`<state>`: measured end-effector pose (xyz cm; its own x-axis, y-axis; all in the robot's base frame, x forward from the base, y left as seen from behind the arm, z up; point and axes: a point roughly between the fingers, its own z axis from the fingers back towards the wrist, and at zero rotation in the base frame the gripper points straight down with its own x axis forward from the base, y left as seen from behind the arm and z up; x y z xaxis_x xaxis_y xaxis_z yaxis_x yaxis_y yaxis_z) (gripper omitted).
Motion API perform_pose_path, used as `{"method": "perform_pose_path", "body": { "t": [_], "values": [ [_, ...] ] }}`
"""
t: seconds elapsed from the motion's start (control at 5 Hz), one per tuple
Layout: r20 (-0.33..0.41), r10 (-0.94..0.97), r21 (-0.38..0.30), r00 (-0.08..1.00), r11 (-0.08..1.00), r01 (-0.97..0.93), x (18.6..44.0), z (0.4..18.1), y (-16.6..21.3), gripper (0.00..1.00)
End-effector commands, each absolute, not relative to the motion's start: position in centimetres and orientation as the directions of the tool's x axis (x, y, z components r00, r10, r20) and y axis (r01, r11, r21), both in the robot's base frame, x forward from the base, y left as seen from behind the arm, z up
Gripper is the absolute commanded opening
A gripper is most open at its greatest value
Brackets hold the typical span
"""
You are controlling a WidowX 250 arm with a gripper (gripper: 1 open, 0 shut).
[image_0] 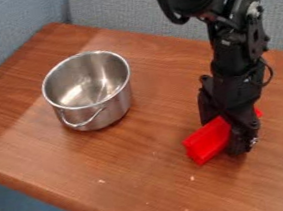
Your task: Put the red object in the metal pot
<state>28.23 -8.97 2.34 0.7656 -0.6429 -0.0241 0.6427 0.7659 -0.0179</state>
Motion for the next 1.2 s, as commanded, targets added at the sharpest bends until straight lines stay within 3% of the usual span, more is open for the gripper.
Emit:
{"method": "perform_pose_path", "body": {
  "t": [0.0, 0.6, 0.8, 1.0],
  "values": [
    [-0.005, -0.630, -0.014, 0.777, 0.777, 0.630, 28.5, 2.8, -8.7, 1.00],
    [0.003, -0.619, -0.017, 0.785, 0.785, 0.619, 28.6, 3.0, -8.4, 1.00],
    [0.005, -0.614, -0.017, 0.790, 0.789, 0.614, 28.6, 3.2, -8.3, 0.00],
    [-0.002, -0.583, -0.030, 0.813, 0.812, 0.582, 28.4, 3.9, -7.8, 0.00]
  ]
}}
